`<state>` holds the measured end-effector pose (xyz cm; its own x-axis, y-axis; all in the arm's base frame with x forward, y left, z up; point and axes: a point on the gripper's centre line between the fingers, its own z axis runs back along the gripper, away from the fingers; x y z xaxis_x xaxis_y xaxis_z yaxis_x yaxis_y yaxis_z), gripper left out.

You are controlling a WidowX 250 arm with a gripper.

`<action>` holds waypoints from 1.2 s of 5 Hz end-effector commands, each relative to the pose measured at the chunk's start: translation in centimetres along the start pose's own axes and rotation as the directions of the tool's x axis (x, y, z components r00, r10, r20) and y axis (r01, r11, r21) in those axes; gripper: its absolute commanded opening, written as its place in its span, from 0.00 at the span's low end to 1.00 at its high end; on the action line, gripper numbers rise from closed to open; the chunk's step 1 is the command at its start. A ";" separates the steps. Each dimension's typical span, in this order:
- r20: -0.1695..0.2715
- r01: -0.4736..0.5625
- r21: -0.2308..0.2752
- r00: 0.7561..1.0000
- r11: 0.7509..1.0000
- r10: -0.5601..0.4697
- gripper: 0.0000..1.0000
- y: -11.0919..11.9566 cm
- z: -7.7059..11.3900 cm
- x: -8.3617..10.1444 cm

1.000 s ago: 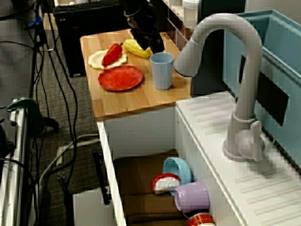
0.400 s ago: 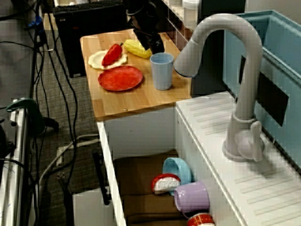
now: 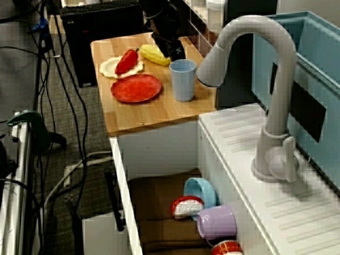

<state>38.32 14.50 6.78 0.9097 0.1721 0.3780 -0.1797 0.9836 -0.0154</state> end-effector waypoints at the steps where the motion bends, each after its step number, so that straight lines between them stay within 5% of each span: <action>1: 0.036 0.024 0.000 0.999 1.000 -0.024 0.00 0.3 1.8 1.6; 3: 0.023 0.017 -0.003 1.000 1.000 -0.017 0.00 0.4 1.9 1.8; 6: -0.060 -0.027 -0.056 0.998 0.998 0.024 0.00 -1.4 1.8 1.1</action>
<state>38.07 12.57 6.95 0.9405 0.2073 0.2693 -0.1901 0.9777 -0.0888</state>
